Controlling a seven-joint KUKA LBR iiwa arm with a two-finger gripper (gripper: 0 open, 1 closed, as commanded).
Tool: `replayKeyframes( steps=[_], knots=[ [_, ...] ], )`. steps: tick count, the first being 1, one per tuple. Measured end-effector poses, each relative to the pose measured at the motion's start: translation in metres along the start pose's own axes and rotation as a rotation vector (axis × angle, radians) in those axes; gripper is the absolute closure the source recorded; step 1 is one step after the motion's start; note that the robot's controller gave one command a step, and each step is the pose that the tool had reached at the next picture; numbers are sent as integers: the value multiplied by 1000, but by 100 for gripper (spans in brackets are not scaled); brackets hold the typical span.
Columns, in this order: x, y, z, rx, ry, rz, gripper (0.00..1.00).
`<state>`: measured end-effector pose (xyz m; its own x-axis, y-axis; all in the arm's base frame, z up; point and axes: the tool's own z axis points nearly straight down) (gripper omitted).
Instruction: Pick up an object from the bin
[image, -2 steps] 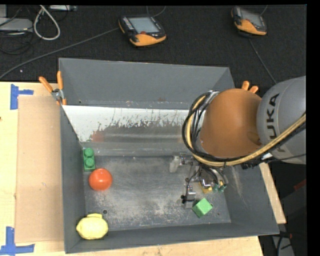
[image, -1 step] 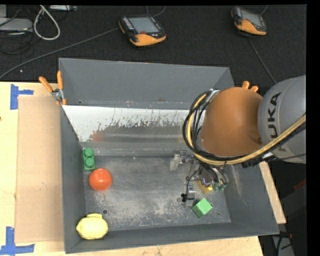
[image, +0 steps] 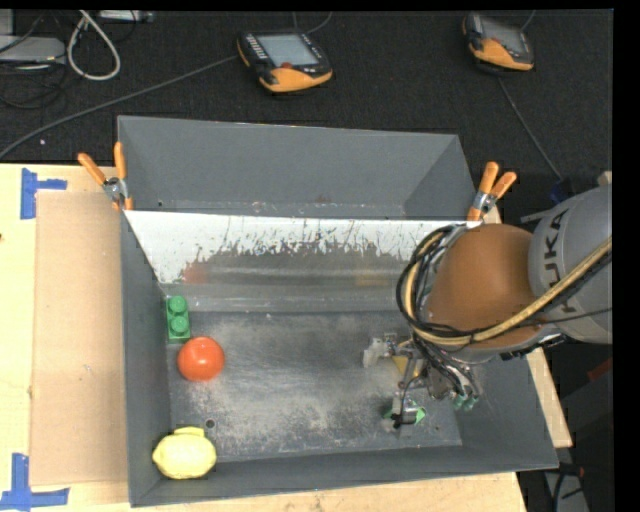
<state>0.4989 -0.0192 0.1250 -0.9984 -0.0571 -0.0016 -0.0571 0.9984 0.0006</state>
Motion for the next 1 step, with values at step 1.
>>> replayKeyframes(
  steps=[1],
  knots=[
    [19, -14, 20, -2, 5, 5, 0]
  ],
)
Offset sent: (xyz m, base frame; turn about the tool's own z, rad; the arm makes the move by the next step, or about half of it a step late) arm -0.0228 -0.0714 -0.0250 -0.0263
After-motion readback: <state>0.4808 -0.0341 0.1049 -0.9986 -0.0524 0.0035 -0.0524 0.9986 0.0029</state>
